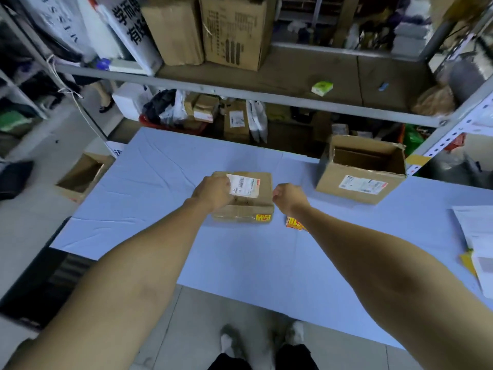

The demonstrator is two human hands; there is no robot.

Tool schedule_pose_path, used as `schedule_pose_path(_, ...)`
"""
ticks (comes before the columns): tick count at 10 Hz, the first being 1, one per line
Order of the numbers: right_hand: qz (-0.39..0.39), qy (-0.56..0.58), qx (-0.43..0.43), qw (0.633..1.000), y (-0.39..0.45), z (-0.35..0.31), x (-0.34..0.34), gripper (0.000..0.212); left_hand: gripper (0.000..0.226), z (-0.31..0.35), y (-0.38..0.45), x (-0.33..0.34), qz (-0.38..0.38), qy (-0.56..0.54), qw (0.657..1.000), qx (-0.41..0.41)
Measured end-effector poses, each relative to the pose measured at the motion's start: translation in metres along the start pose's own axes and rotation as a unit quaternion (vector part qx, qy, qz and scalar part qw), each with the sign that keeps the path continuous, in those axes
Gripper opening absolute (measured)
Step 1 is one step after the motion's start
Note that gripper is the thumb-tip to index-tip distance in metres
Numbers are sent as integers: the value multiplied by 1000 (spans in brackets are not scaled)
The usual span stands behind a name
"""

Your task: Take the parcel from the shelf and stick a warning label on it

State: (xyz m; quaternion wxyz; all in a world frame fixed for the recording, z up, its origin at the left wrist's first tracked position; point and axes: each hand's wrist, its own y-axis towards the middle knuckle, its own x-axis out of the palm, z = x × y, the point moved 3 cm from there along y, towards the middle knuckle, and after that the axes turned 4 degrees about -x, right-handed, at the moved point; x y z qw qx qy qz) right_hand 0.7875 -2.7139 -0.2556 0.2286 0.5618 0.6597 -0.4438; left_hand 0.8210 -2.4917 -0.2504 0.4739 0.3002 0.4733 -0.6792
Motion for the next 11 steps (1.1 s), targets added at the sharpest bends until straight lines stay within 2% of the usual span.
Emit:
schedule_pose_path(3,7,-7,-19,1000,-6,-16,20,34,54,-16,-37,3,21,12,1000,-16)
schedule_pose_path(5,49,0,-18,999,-14,-7,33,32,48,-35,-40,29,18,1,1000,-3)
schedule_pose_path(6,95,-18,-20,995,-11,2,50,29,46,-48,-31,47,33,12,999,27)
schedule_pose_path(8,224,-74,-44,971,6,14,87,33,46,-73,-12,75,127,55,983,120)
schedule_pose_path(9,251,-79,-69,962,-10,18,97,33,54,-80,-25,85,164,68,975,136)
schedule_pose_path(11,231,-81,-110,963,-89,22,104,31,55,-90,-105,93,167,80,976,112)
